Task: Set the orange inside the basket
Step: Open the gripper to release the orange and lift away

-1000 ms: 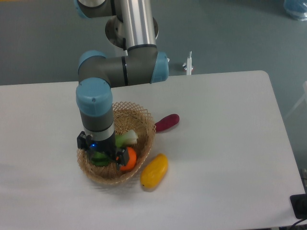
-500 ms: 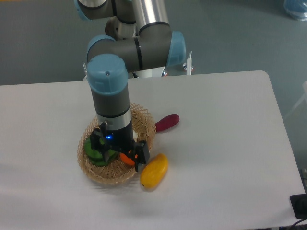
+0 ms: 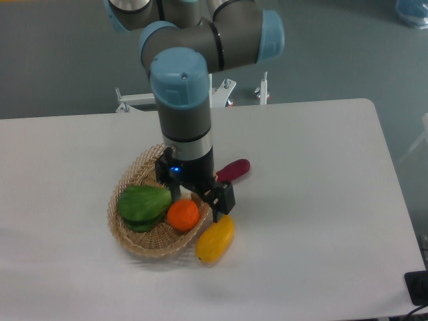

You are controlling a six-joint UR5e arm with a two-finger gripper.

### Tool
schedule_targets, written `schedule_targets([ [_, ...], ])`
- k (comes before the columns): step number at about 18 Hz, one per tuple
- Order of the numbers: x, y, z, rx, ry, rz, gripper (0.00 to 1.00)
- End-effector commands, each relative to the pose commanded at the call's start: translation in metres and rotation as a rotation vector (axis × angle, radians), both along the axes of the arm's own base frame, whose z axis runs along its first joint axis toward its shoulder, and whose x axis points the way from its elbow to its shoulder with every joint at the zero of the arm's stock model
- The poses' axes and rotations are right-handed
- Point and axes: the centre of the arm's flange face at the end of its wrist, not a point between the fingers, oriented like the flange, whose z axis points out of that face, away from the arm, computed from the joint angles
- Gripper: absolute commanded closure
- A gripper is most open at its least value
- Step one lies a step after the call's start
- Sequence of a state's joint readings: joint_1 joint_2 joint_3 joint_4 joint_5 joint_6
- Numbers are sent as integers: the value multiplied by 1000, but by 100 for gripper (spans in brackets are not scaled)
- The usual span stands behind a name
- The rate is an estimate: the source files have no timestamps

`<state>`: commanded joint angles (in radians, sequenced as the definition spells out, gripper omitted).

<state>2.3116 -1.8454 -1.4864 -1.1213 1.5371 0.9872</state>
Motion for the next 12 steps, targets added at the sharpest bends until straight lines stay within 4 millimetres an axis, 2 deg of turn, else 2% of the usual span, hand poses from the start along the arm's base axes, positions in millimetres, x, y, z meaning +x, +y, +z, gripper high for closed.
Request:
schedule_targets([
  [1, -7, -7, 2, -10, 19, -55, 0],
  [4, -25, -21, 5, -13, 30, -62, 0],
  [12, -45, -39, 5, -19, 34, -43, 0],
])
